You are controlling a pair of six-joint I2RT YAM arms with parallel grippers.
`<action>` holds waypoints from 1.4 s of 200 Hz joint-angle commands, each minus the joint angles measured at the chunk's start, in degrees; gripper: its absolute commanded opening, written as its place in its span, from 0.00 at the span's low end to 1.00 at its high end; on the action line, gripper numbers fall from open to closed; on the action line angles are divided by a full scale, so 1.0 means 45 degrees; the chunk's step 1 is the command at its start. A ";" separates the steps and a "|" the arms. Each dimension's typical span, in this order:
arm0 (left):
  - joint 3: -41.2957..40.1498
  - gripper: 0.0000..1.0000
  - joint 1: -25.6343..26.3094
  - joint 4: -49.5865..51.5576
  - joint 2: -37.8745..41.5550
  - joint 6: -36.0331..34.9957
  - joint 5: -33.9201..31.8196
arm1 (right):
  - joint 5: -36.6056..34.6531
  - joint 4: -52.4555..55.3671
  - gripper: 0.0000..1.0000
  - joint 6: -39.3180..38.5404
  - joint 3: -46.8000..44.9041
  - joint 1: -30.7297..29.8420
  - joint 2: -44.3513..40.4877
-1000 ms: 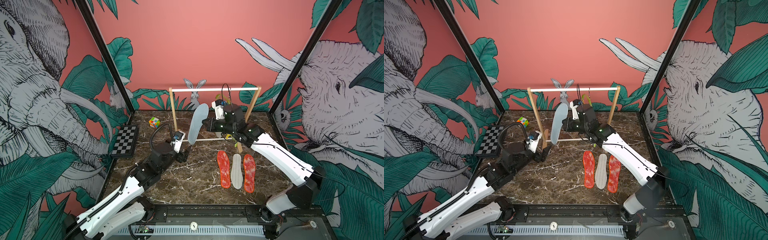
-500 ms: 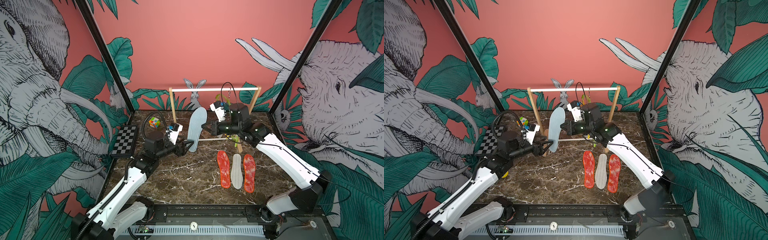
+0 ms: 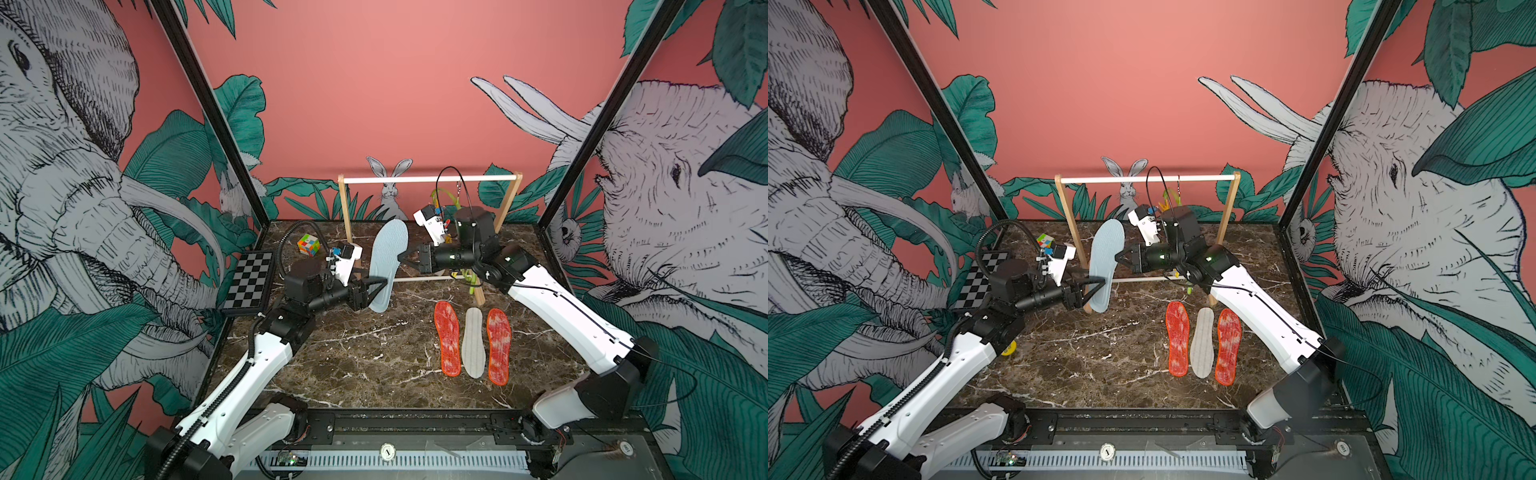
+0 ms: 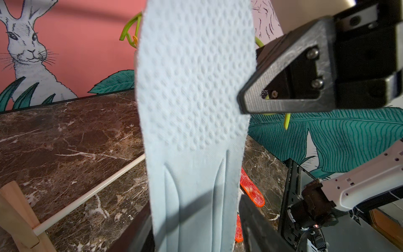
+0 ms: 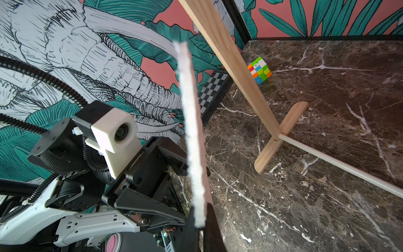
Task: Take the shoe insoles off the hanger
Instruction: Place the insole at the center of the board.
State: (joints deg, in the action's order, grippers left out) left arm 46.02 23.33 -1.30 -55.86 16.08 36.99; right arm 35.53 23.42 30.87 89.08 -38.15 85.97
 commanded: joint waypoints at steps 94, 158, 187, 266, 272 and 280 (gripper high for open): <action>-0.0013 0.01 -0.0252 -0.0567 0.0246 0.0788 0.1323 | 0.0057 -0.0430 0.01 -0.0098 -0.0246 -0.0058 -0.0475; -0.1054 0.00 -0.0158 -0.0173 0.0610 0.1394 0.0542 | -0.2434 0.0874 0.51 -0.1118 -0.0099 -0.0018 -0.1659; -0.2146 0.00 0.1137 -0.0608 0.0716 0.1815 -0.1209 | -0.4204 0.1220 0.61 -0.1675 -0.0105 0.0021 -0.2592; -0.4391 0.00 0.4253 -0.3203 -0.0919 0.4785 -0.4686 | -0.9508 0.3375 0.79 -0.2874 0.0085 0.0679 -0.5791; -0.4401 0.00 0.4511 -0.3231 -0.1080 0.4862 -0.4968 | -1.0074 0.3420 0.81 -0.2905 -0.0161 0.0736 -0.6147; -0.4452 0.00 0.4830 -0.3365 -0.1306 0.5054 -0.5344 | -1.0870 0.3495 0.84 -0.2947 -0.0480 0.0838 -0.6562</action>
State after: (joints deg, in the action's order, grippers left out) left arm 26.44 41.06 -11.22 -60.38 34.35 20.21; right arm 0.05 36.95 19.66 89.43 -35.42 61.25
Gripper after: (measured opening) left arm 0.047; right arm 0.810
